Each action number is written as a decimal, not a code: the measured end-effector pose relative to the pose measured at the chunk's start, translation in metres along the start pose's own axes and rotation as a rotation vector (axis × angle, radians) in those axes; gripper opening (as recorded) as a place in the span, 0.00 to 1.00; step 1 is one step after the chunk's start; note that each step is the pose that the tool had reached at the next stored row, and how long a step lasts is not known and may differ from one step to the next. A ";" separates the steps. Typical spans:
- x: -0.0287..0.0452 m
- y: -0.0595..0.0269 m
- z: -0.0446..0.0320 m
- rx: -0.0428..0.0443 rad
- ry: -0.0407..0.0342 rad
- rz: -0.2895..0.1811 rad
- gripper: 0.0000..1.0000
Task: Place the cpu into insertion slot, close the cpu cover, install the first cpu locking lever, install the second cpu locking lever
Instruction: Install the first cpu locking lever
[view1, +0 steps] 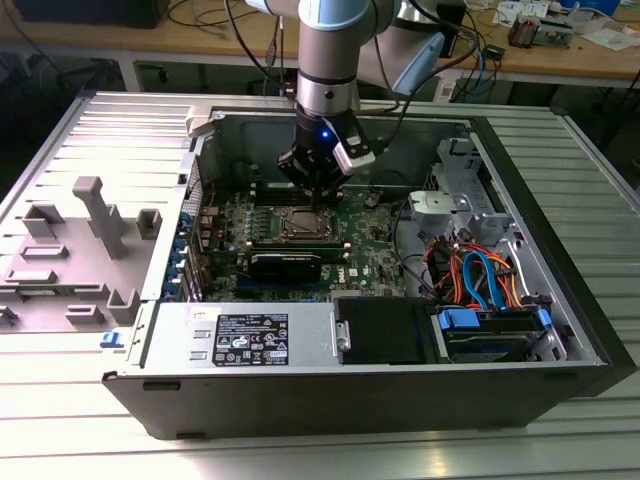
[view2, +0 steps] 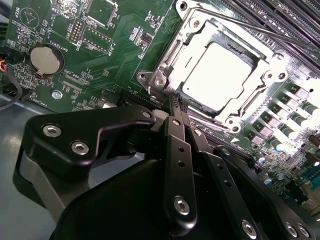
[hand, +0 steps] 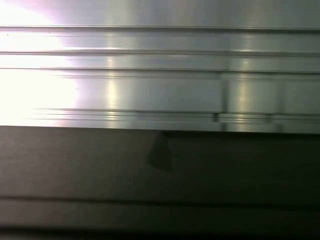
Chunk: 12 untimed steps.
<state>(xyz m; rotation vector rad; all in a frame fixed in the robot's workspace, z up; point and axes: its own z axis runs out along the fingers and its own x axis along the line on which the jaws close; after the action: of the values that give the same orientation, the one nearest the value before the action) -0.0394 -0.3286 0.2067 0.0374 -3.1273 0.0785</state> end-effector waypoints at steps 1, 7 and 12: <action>0.0000 -0.0001 0.0002 0.0001 0.0001 0.000 0.11; -0.0001 -0.0005 0.0029 0.0004 0.0002 0.000 0.11; -0.0002 -0.0005 0.0051 0.0003 0.0004 0.000 0.11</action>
<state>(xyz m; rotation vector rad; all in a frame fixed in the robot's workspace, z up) -0.0393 -0.3294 0.2017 0.0373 -3.1268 0.0790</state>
